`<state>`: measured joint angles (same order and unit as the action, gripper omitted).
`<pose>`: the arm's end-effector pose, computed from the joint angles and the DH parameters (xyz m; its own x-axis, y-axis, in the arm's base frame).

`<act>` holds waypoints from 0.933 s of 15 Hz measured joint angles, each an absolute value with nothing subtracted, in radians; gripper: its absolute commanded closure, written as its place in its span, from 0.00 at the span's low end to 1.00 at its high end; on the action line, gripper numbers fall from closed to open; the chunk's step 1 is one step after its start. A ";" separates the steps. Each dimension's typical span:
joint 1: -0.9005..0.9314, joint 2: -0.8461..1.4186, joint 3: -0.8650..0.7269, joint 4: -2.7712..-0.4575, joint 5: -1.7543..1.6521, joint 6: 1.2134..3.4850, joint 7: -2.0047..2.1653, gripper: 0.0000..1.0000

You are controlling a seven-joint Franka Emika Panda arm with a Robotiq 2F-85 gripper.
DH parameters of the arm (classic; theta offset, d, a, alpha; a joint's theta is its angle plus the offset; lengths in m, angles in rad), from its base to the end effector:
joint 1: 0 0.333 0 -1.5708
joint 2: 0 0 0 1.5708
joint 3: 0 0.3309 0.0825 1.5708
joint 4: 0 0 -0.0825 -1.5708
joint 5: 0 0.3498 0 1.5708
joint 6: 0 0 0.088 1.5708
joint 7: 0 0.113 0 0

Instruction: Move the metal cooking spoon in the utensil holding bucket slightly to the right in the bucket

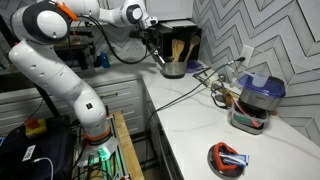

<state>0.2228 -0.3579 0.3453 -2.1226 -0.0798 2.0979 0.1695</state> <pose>0.3665 0.2555 0.5975 0.8496 0.4125 0.3288 0.3873 -0.9109 0.1421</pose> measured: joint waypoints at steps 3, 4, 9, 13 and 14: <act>0.223 -0.345 0.343 -2.119 -0.083 2.102 0.156 0.00; 0.223 -0.344 0.343 -2.119 -0.083 2.102 0.156 0.00; 0.247 -0.285 0.384 -2.036 -0.104 2.227 0.141 0.00; 0.293 -0.190 0.389 -1.935 -0.056 2.262 0.059 0.06; 0.299 -0.160 0.389 -1.913 -0.051 2.261 0.051 0.09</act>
<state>0.2988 -0.1600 0.3886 -1.9128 -0.0509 2.2606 0.0508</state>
